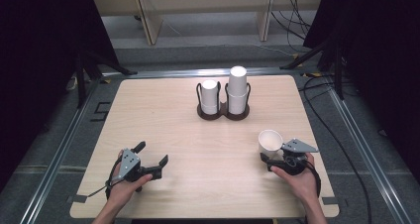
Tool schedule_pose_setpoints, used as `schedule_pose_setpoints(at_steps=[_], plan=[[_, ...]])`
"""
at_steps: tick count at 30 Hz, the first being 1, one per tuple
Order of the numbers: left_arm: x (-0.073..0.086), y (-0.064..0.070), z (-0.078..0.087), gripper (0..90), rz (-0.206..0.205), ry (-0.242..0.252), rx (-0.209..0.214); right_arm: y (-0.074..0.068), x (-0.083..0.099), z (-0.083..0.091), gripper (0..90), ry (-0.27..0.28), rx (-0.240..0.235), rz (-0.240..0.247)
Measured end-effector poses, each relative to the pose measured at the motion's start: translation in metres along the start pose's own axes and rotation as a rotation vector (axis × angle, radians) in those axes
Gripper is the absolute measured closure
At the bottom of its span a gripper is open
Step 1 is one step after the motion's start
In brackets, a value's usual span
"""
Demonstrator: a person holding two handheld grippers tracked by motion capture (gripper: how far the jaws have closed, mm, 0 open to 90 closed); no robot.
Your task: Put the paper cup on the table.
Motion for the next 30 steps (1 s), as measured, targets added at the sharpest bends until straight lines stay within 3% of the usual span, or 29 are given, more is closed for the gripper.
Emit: schedule_pose_setpoints(at_steps=[1,2,3,5,8,9,11,16,20,22,24,25,26,27,28,29,30], plan=[[0.000,0.000,0.000,1.4,0.000,0.001,-0.001,0.000,0.001,0.002,17.7,-0.013,0.017,-0.014],[0.000,-0.001,0.000,1.4,0.000,0.001,-0.002,0.003,0.001,0.002,17.6,-0.002,-0.001,0.032],[-0.001,-0.001,-0.001,1.4,0.004,0.020,0.005,0.000,0.001,0.004,17.6,-0.008,-0.015,0.010],[-0.001,-0.001,-0.002,1.4,0.004,0.022,0.005,0.001,0.004,0.007,17.6,-0.020,-0.021,0.019],[0.000,-0.001,0.000,1.4,-0.001,-0.002,-0.003,0.001,0.005,0.010,17.6,-0.024,-0.029,0.022],[0.001,-0.002,0.000,1.2,-0.001,-0.001,-0.009,0.003,0.008,0.013,17.6,-0.024,-0.012,0.041],[0.001,-0.002,0.000,1.2,-0.001,-0.001,-0.010,0.002,0.010,0.016,17.6,-0.030,-0.008,0.027],[0.000,-0.001,-0.003,1.2,0.003,0.020,-0.002,0.001,0.014,0.028,18.1,-0.004,-0.034,0.024],[0.001,-0.002,-0.003,1.2,0.011,0.019,-0.004,0.001,0.016,0.034,18.4,0.002,-0.015,0.041],[0.003,-0.002,-0.002,1.2,0.022,0.006,-0.008,-0.001,0.017,0.037,18.4,0.023,-0.016,0.042],[0.004,-0.002,-0.002,1.1,0.023,-0.002,-0.007,-0.006,0.018,0.041,18.4,0.040,-0.027,0.009],[0.004,-0.001,-0.003,1.2,0.027,0.008,-0.004,-0.006,0.017,0.041,18.4,0.057,-0.041,0.035],[0.005,0.000,-0.004,1.1,0.028,0.010,0.005,-0.003,0.016,0.046,18.4,0.085,-0.006,0.050],[0.005,0.000,-0.004,1.1,0.028,0.010,0.005,-0.003,0.016,0.046,18.4,0.085,-0.006,0.050],[0.006,0.000,-0.003,1.1,0.017,-0.011,0.000,-0.003,0.015,0.050,18.4,0.117,0.003,0.026],[0.007,0.001,-0.004,1.1,0.023,-0.014,-0.001,0.000,0.013,0.052,18.4,0.146,0.020,0.039],[0.006,0.003,-0.006,1.1,0.027,0.007,0.013,0.000,0.013,0.052,18.4,0.146,0.020,0.039]])
Point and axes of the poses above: each handheld gripper's, and its own axes: z roughly backward along the jaws, x roughly out of its underside, y roughly to its right, the point moved 8 cm from there along -z, roughly forward along the jaws, and after that the axes turned 6 degrees about z, right-handed, at the moved point
